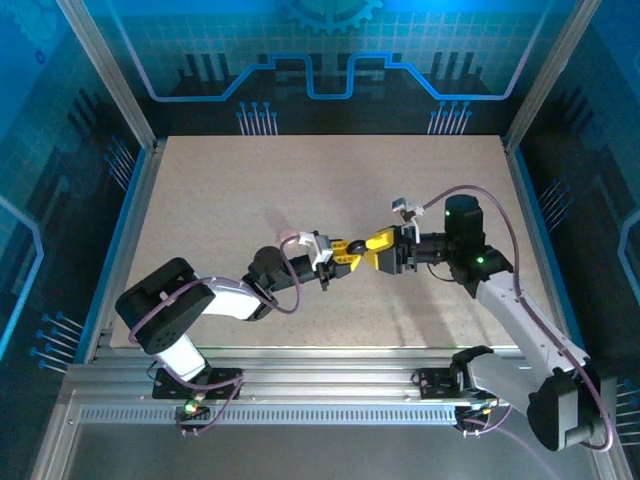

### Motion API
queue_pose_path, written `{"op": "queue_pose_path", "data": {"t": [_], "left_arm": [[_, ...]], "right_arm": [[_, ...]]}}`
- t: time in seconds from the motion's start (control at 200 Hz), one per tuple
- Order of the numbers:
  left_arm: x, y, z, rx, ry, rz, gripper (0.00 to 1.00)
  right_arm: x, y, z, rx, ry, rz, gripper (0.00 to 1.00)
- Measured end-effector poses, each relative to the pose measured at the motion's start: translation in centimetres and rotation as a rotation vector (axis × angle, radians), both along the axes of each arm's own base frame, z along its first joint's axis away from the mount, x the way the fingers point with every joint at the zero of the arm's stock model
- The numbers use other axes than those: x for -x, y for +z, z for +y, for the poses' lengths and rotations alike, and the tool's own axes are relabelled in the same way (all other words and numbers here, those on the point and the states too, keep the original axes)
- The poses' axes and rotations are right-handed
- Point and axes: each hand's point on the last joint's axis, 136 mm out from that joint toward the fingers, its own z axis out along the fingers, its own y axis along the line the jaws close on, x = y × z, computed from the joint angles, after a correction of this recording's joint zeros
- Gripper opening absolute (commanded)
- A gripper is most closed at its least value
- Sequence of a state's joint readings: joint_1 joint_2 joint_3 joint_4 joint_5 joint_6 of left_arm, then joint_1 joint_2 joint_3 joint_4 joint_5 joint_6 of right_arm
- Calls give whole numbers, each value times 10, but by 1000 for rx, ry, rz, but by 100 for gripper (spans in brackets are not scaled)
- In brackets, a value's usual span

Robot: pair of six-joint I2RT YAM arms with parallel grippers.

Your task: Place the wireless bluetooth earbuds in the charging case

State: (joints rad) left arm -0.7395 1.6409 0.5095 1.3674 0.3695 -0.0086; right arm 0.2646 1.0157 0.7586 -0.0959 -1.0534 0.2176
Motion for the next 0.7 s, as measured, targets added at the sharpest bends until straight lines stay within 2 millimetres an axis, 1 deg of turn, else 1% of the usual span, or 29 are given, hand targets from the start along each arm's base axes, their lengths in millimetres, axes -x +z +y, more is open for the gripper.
{"op": "queue_pose_path", "data": {"t": [0.07, 0.155, 0.225, 0.32, 0.42, 0.52, 0.61, 0.7], "left_arm": [[-2, 0, 1, 6, 9, 14, 15], [-5, 0, 2, 16, 20, 37, 14], [-9, -3, 4, 25, 41, 67, 14], [-20, -11, 7, 41, 91, 136, 13], [-39, -27, 17, 68, 163, 253, 11], [-56, -50, 24, 92, 226, 383, 10], [-66, -67, 22, 112, 251, 501, 9], [-76, -80, 19, 133, 272, 610, 7]], "right_arm": [[0, 0, -4, 2, -26, -2, 55], [-6, -3, -10, 15, -83, 4, 55], [-14, -9, -15, 37, -144, 22, 55], [-25, -22, -22, 70, -227, 62, 55], [-32, -38, -29, 97, -294, 113, 56], [-36, -50, -33, 114, -339, 158, 56], [-39, -56, -35, 122, -367, 182, 56], [-41, -59, -38, 127, -386, 196, 56]]}}
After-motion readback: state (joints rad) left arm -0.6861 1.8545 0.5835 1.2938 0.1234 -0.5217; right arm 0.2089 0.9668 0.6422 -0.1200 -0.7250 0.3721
